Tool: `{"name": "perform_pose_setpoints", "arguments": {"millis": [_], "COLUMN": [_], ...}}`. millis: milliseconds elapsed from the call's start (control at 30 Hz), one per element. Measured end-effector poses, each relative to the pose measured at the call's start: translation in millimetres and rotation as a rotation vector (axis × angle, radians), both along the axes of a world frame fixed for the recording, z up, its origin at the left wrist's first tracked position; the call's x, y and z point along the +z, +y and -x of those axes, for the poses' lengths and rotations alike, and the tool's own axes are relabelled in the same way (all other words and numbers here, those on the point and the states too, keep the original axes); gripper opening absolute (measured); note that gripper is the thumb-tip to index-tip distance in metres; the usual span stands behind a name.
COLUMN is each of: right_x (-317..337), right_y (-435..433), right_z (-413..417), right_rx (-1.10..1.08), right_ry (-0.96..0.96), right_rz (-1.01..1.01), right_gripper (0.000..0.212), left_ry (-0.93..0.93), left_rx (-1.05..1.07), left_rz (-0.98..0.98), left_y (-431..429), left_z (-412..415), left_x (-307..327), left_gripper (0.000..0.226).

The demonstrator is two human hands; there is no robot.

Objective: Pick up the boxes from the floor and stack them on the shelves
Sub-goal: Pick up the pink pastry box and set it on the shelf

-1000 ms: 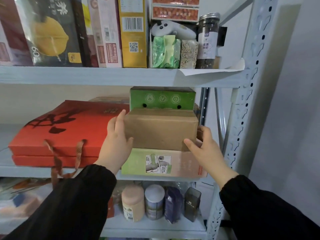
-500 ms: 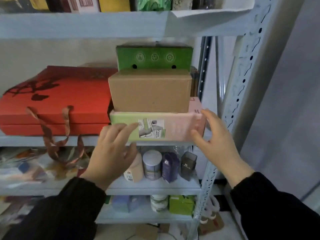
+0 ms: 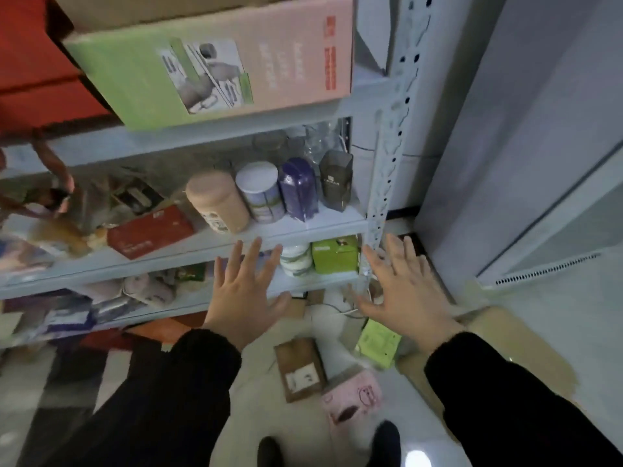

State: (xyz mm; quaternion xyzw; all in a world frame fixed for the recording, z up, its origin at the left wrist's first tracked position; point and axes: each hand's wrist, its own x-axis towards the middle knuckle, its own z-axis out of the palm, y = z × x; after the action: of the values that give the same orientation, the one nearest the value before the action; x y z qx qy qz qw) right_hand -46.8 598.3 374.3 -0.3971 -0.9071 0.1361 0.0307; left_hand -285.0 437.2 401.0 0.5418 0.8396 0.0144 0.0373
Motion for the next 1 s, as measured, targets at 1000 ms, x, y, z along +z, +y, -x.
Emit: {"name": "perform_pose_setpoints", "arguments": {"millis": [1000], "right_x": [-469], "right_y": [-154], "right_z": [-130], "right_rx": [-0.719], "right_ry": [-0.17], "right_rz": [1.021], "right_gripper": [0.078], "left_ry": [-0.812], "left_rx": [0.208], "left_rz": [0.745], "left_y": [-79], "left_z": [-117], "left_x": [-487], "left_gripper": [0.076]}}
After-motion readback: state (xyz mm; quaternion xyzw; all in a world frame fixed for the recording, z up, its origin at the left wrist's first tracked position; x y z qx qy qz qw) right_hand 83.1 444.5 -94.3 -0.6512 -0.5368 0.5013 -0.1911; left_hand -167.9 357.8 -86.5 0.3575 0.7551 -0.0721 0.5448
